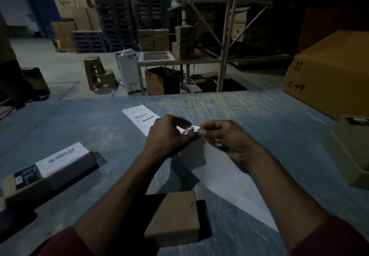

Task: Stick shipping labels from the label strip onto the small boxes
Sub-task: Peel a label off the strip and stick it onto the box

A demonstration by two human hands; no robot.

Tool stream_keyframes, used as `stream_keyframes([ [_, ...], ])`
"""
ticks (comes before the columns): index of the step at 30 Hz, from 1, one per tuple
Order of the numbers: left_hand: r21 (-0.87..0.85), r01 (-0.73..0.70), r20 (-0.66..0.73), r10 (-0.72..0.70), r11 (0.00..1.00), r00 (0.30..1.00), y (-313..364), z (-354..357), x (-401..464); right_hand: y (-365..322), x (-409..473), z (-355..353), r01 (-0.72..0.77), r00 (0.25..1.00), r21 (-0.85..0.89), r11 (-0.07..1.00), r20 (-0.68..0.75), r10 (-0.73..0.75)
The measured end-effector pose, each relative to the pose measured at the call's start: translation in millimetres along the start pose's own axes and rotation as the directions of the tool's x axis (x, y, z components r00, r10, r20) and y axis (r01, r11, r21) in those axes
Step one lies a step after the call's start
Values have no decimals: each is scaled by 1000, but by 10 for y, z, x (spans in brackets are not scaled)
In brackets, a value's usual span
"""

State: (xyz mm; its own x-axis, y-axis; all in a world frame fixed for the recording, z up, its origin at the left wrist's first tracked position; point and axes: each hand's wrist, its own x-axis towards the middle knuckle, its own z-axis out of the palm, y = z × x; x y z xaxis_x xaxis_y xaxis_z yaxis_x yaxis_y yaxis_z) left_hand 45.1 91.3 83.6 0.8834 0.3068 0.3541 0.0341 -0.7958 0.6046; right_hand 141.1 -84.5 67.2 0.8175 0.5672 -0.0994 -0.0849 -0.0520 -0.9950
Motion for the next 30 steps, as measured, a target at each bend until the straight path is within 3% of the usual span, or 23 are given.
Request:
stream_keyframes([
  [6, -19, -49, -2, 49, 999, 999, -37, 6, -59, -5, -22, 90, 2, 999, -47, 999, 52, 1],
  [13, -242, 128, 58, -118, 962, 991, -88, 16, -41, 14, -67, 150, 45, 999, -47, 998, 25, -44],
  [18, -285, 169, 83, -151, 944, 985, -138, 39, -18, 25, -75, 172, 85, 996, -68, 994, -8, -86],
  [25, -244, 62, -27, -71, 968, 997, -153, 48, -43, -6, -99, 224, 121, 991, -33, 992, -47, -122],
  [30, -121, 11, -72, -19, 993, 997, -113, 42, -75, -55, -139, 200, 156, 987, -1, 988, -49, -156],
])
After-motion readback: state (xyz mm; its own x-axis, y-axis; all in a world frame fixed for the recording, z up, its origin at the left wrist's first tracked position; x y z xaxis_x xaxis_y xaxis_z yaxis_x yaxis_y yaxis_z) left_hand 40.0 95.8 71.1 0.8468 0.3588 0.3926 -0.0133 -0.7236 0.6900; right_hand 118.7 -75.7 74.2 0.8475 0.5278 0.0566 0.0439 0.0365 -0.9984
